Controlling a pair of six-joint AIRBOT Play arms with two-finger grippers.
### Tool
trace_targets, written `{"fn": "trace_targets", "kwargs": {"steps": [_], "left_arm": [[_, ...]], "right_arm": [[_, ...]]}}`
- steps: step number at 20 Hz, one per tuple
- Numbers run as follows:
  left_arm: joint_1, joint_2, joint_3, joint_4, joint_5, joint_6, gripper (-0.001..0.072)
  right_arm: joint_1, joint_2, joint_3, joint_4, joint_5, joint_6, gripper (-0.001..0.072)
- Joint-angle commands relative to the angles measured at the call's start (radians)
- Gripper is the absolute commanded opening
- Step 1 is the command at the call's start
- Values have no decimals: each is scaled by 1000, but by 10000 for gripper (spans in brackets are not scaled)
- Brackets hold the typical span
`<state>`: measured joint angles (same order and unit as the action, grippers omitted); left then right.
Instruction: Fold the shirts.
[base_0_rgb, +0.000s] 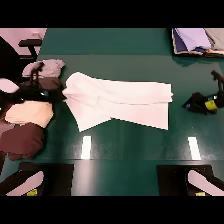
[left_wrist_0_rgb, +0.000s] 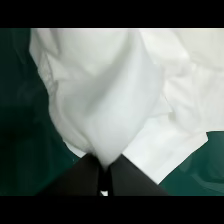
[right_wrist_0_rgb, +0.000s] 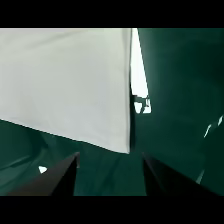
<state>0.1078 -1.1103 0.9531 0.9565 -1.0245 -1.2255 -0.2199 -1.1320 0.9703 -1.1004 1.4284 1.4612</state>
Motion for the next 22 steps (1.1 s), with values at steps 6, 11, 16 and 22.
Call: {"fn": "trace_targets", "kwargs": {"steps": [6, 11, 16, 22], "left_arm": [[37, 3, 94, 16, -95, -5, 28], [38, 3, 94, 15, -101, -5, 28], [38, 6, 147, 8, -184, -21, 27], [38, 143, 591, 5, -231, -62, 28]], "right_arm": [[-38, -80, -360, 216, -193, -122, 476], [138, -184, -361, 294, -295, -129, 315], [182, -96, -228, 290, -282, -155, 16], [79, 161, 297, 288, -131, -153, 16]]}}
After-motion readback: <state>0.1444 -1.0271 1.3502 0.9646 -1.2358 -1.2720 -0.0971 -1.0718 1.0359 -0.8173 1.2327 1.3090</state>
